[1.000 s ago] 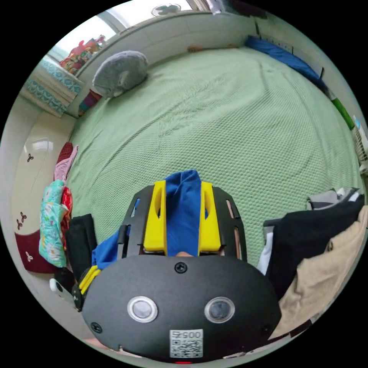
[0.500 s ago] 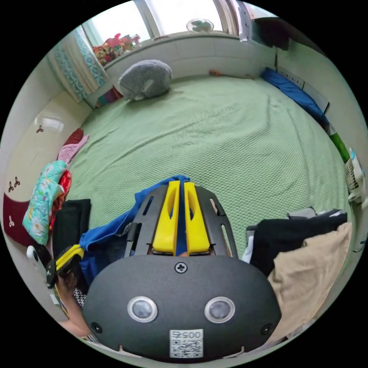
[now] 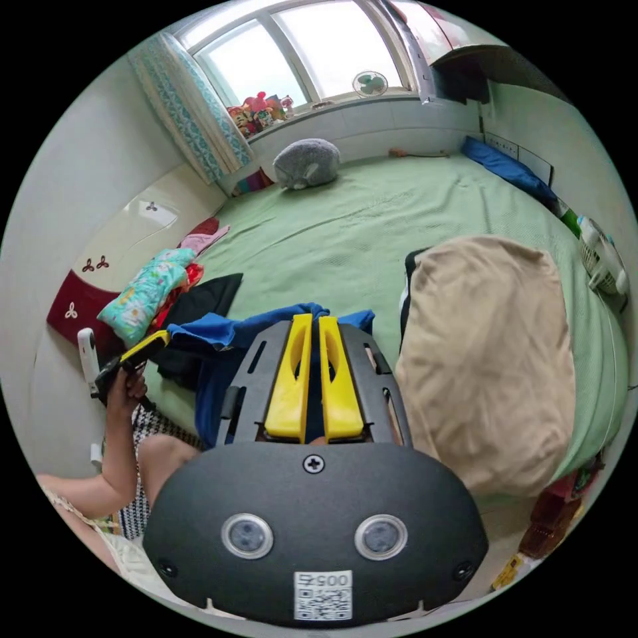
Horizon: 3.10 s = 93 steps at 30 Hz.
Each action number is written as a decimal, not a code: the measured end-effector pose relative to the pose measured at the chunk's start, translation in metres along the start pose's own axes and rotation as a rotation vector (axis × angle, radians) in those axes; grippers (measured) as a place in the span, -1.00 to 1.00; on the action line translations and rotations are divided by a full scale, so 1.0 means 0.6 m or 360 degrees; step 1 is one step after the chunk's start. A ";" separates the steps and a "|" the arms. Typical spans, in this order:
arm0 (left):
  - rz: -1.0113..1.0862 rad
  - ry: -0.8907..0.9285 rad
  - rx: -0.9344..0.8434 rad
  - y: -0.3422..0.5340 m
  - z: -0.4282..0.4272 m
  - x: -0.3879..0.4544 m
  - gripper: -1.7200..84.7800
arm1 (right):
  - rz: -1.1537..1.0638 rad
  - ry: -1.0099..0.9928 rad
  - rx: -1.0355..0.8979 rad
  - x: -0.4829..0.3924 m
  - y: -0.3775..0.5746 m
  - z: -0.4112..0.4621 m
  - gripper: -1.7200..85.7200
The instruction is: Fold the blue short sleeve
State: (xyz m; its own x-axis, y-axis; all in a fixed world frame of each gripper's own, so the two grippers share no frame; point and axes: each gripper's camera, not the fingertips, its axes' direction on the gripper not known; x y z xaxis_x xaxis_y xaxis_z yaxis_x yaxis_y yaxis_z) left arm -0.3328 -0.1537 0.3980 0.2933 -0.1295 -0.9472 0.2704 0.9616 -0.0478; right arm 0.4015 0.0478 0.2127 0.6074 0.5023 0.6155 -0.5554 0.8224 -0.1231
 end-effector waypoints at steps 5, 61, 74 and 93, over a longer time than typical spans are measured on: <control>-0.0012 -0.0109 -0.0064 0.159 -0.050 0.050 -0.86 | 0.0066 -0.0127 -0.0042 0.012 0.194 -0.034 -0.99; -0.0203 -0.0288 -0.0269 0.219 -0.013 0.101 -0.84 | -0.0221 0.0382 0.0070 -0.240 0.256 -0.044 -0.98; -0.0308 -0.0077 -0.0296 0.184 0.023 0.037 -0.78 | 0.0011 0.0211 -0.0104 -0.245 0.210 -0.055 -0.80; -0.0284 -0.0050 -0.0511 0.169 0.112 0.011 -0.74 | 0.0266 0.0748 -0.0362 -0.289 0.290 0.010 -0.86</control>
State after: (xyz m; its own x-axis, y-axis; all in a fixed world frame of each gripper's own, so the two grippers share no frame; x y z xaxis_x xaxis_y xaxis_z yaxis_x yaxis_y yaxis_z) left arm -0.2416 -0.0732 0.4084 0.2968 -0.3047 -0.9050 0.0197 0.9495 -0.3132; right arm 0.1961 0.1026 0.0893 0.7388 0.6534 0.1651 -0.5609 0.7319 -0.3869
